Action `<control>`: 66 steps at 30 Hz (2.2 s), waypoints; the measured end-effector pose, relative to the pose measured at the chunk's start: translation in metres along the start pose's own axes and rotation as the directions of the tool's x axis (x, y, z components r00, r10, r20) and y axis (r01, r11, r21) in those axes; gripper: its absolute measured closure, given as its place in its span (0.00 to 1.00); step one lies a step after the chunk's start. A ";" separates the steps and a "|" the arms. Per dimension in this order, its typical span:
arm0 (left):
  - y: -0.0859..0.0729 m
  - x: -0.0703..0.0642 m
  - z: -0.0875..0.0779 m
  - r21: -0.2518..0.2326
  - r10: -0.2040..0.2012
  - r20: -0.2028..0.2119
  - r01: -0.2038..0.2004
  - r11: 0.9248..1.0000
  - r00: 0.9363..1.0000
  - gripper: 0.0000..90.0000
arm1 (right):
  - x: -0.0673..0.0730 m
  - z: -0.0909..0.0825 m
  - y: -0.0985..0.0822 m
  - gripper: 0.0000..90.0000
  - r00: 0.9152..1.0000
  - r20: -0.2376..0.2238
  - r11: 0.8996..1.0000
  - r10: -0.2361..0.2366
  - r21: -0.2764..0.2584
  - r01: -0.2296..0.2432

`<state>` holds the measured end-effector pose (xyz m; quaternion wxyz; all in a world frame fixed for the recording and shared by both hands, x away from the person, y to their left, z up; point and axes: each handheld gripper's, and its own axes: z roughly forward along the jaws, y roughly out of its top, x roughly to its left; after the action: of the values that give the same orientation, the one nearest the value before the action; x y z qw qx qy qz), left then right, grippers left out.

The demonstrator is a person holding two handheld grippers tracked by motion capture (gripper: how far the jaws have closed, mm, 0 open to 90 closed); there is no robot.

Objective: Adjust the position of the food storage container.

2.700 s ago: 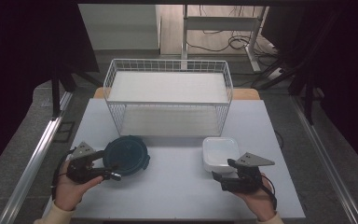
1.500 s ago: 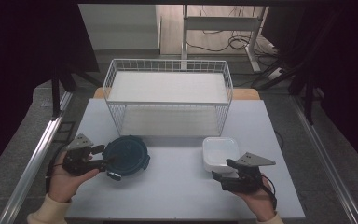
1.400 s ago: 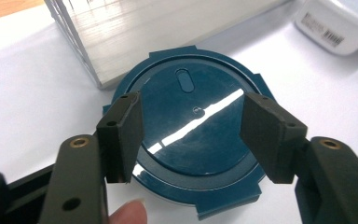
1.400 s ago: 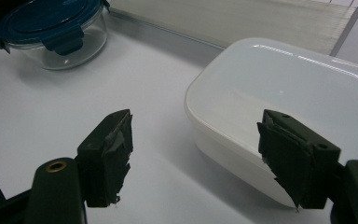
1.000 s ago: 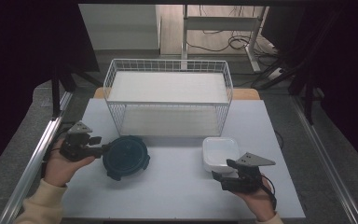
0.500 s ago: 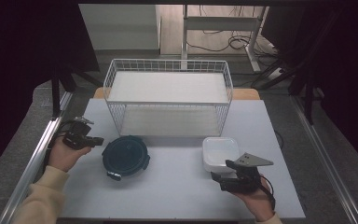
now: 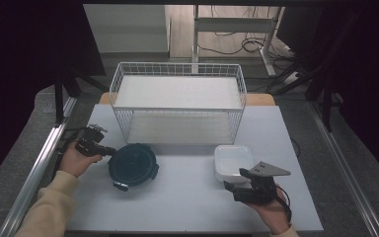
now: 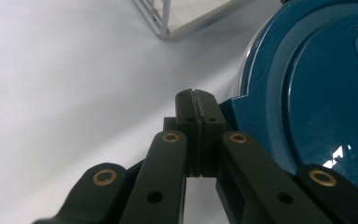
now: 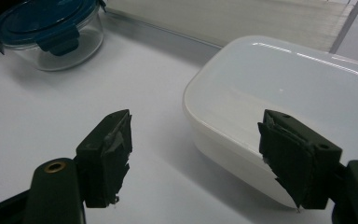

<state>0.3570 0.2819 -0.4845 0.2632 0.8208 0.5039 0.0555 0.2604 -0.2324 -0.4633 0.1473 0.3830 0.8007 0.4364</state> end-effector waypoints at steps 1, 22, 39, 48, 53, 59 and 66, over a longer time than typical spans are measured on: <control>0.000 -0.001 0.000 0.000 0.005 0.003 -0.005 1.000 1.000 1.00 | 0.000 0.000 0.000 0.28 1.000 -0.001 1.000 -0.002 0.000 0.002; 0.001 -0.019 0.004 0.000 0.086 -0.003 -0.086 0.996 0.996 1.00 | 0.006 -0.003 0.005 0.28 1.000 -0.030 1.000 0.008 -0.022 -0.008; 0.004 -0.044 0.011 -0.011 0.152 0.049 -0.151 0.988 0.987 1.00 | 0.004 -0.003 0.005 0.28 1.000 -0.028 1.000 0.013 -0.020 -0.013; 0.003 -0.065 0.015 -0.018 0.195 0.087 -0.194 0.981 0.977 1.00 | 0.004 -0.003 0.005 0.28 0.999 -0.029 1.000 0.015 -0.018 -0.016; 0.001 -0.076 0.014 -0.020 0.222 0.101 -0.221 0.975 0.970 1.00 | 0.003 -0.003 0.005 0.28 0.999 -0.029 1.000 0.017 -0.017 -0.018; -0.001 -0.086 0.012 -0.028 0.245 0.121 -0.244 0.969 0.962 1.00 | 0.004 -0.003 0.004 0.28 0.999 -0.029 1.000 0.016 -0.014 -0.017; -0.004 -0.092 0.012 -0.038 0.257 0.132 -0.254 0.966 0.957 1.00 | 0.003 -0.002 0.004 0.28 0.999 -0.028 1.000 0.017 -0.014 -0.018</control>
<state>0.3133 0.2001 -0.4808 0.2961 0.8781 0.3739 0.0382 0.2587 -0.2298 -0.4581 0.1350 0.3829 0.7962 0.4485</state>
